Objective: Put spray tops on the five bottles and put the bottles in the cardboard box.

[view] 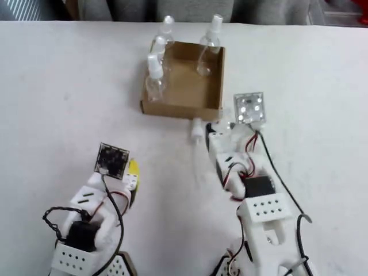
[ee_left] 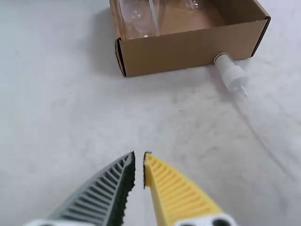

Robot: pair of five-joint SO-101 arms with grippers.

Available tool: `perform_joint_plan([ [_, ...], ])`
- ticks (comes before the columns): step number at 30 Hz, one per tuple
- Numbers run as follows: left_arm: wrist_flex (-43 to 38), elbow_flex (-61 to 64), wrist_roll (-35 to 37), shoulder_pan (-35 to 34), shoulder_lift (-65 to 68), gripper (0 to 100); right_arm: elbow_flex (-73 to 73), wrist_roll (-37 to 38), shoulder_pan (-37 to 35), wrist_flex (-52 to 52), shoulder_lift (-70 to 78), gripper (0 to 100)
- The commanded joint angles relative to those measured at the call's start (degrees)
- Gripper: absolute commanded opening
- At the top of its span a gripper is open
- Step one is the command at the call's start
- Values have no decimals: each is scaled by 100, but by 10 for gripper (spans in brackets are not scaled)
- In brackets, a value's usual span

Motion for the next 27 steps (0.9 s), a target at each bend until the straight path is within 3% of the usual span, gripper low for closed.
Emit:
perform_joint_plan([
  [1, 35, -9, -35, 4, 22, 61, 501, 70, -57, -1226, -224, 17],
  [12, 18, -9, -35, 48, 13, 62, 2743, 70, 787, -3336, -2193, 16],
  [19, -264, -167, 290, -4, -13, 61, 2752, 53, 1780, -1631, -3565, 16],
  [27, -281, -1213, 818, -40, 127, 63, 2752, 35, 1903, -690, -4312, 16],
])
